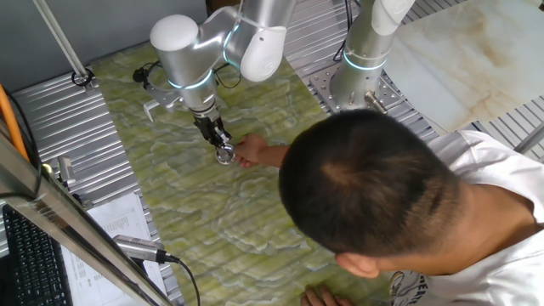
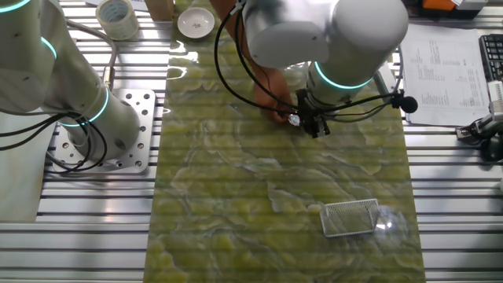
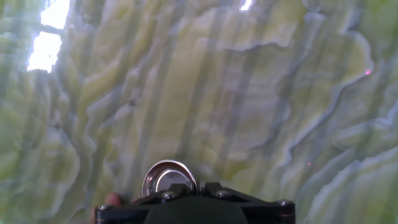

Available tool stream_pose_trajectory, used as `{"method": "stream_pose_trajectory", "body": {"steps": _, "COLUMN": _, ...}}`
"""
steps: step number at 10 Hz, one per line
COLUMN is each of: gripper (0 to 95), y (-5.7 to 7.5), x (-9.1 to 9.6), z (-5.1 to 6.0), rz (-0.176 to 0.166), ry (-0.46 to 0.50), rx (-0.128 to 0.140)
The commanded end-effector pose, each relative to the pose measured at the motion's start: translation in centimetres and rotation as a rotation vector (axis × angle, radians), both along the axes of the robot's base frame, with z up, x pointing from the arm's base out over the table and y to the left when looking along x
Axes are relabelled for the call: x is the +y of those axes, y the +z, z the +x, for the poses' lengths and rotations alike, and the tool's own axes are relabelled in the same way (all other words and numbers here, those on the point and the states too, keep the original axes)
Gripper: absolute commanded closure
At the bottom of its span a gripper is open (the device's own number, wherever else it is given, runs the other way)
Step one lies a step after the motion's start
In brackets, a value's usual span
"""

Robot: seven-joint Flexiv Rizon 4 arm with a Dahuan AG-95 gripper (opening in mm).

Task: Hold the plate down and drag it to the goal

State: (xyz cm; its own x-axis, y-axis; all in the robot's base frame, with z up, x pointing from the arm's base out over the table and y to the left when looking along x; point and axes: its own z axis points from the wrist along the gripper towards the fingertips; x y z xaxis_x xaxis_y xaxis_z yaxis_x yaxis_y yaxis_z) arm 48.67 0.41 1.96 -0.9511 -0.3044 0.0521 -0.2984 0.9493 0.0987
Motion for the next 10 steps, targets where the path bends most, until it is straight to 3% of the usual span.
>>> {"method": "stream_pose_trajectory", "body": {"steps": 1, "gripper": 95.0, "y": -0.2, "x": -0.1, "z": 0.0, "rz": 0.006, "ry": -0.009, "rx": -0.006}}
{"method": "stream_pose_trajectory", "body": {"steps": 6, "gripper": 95.0, "y": -0.1, "x": -0.5, "z": -0.1, "rz": 0.003, "ry": -0.012, "rx": -0.009}}
{"method": "stream_pose_trajectory", "body": {"steps": 10, "gripper": 95.0, "y": -0.3, "x": -1.1, "z": 0.2, "rz": -0.016, "ry": -0.012, "rx": -0.030}}
